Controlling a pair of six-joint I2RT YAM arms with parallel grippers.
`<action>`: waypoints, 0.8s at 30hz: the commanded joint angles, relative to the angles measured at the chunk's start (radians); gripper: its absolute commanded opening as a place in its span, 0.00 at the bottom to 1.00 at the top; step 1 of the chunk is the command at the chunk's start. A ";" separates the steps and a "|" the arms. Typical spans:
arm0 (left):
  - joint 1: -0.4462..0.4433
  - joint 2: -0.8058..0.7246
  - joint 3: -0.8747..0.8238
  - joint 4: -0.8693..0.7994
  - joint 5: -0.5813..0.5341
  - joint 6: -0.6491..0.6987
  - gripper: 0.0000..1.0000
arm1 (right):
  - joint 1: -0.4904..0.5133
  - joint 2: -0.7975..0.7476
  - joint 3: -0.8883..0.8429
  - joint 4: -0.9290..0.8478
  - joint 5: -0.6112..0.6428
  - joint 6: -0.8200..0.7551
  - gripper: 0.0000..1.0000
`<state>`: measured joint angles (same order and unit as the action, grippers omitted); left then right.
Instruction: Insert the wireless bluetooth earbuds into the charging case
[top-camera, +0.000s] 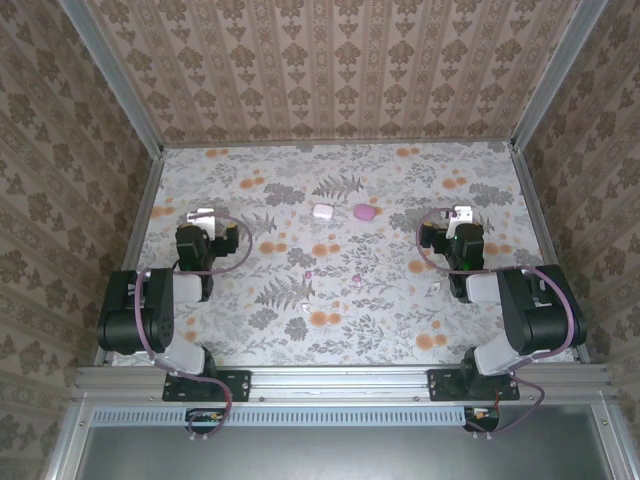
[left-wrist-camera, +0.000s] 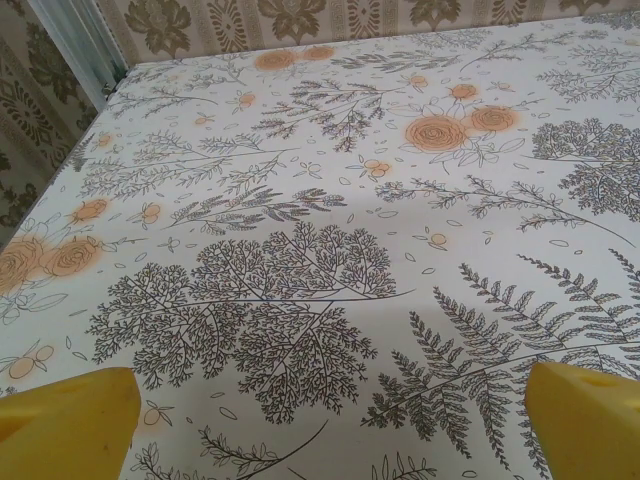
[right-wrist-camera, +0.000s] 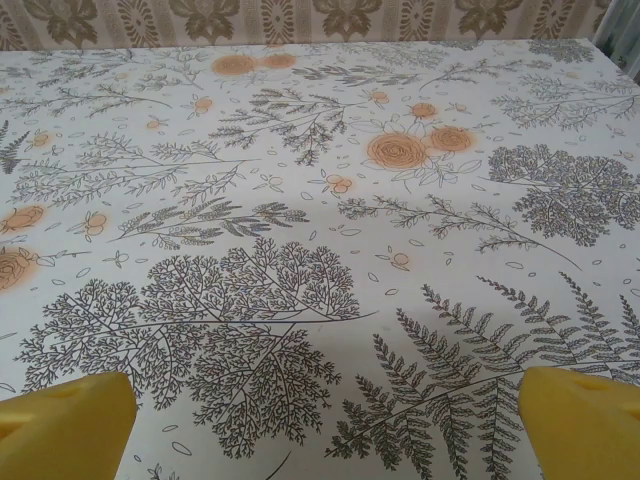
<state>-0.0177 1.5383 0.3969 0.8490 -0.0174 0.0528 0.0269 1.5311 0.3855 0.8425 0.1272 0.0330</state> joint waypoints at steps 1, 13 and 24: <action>0.004 -0.003 0.013 -0.009 0.020 0.001 1.00 | 0.006 0.000 0.015 0.027 0.011 0.008 1.00; 0.006 -0.004 0.014 -0.013 0.022 -0.001 1.00 | 0.003 0.002 0.021 0.017 0.004 0.010 1.00; 0.000 -0.004 0.010 -0.007 0.011 0.005 1.00 | -0.001 -0.005 0.023 0.009 -0.057 -0.013 1.00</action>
<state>-0.0181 1.5383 0.3969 0.8490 -0.0109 0.0528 0.0269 1.5311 0.3859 0.8421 0.1158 0.0307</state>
